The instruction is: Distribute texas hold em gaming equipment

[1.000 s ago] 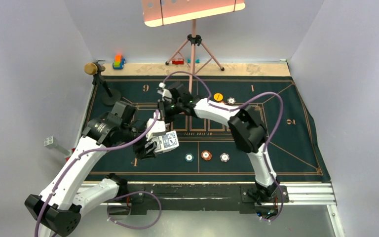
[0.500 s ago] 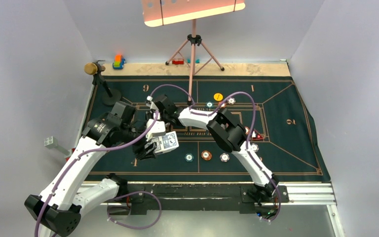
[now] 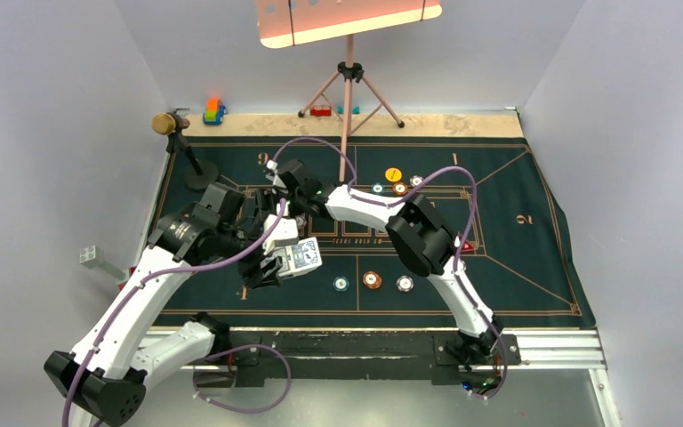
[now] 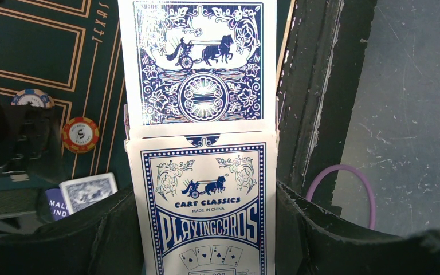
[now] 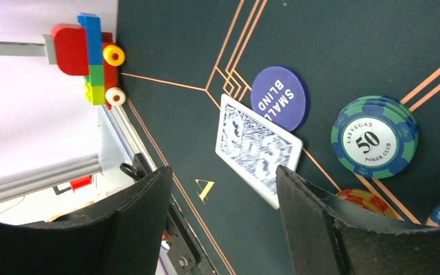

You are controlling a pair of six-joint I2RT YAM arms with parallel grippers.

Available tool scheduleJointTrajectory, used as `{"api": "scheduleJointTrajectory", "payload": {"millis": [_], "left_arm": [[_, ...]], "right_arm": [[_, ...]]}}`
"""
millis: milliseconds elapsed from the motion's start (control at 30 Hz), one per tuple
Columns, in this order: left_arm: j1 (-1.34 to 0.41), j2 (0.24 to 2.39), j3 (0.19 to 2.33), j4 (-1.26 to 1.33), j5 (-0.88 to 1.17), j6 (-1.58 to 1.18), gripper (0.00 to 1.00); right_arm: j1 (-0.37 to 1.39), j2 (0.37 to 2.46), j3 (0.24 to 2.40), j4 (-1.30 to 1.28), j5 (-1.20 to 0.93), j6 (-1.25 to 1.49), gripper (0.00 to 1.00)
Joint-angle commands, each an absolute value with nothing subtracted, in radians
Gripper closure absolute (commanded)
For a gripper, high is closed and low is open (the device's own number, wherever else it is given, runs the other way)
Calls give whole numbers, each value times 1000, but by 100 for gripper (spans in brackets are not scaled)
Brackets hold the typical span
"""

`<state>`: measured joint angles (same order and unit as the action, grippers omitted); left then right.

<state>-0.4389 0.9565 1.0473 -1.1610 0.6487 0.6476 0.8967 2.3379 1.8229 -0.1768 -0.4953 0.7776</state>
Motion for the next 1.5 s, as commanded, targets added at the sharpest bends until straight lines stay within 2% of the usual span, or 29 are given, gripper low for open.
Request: {"api": "scheduleJointTrajectory", "payload": {"millis": [0, 133, 233, 533, 700, 833, 1133, 1467], "left_arm": [[-437, 956, 1077, -1149, 680, 656, 100], [-437, 957, 1077, -1149, 674, 658, 100], [-436, 958, 1074, -1148, 672, 660, 100], [-437, 1001, 1046, -1065, 622, 637, 100], [-435, 1037, 1059, -1036, 622, 628, 100], [-435, 1054, 1072, -1027, 621, 623, 100], [-435, 1066, 1081, -1013, 621, 617, 100], [-435, 1060, 1077, -1010, 622, 615, 100]], "right_arm": [[867, 2230, 1876, -213, -468, 734, 28], [830, 2184, 1896, -256, -472, 715, 20], [790, 2113, 1869, -275, -468, 702, 19], [671, 1699, 1507, -182, -544, 698, 9], [671, 1575, 1343, -202, -589, 664, 7], [682, 1490, 1201, -121, -621, 702, 5], [770, 1489, 1152, -90, -634, 716, 3], [810, 1520, 1071, 84, -704, 816, 2]]}}
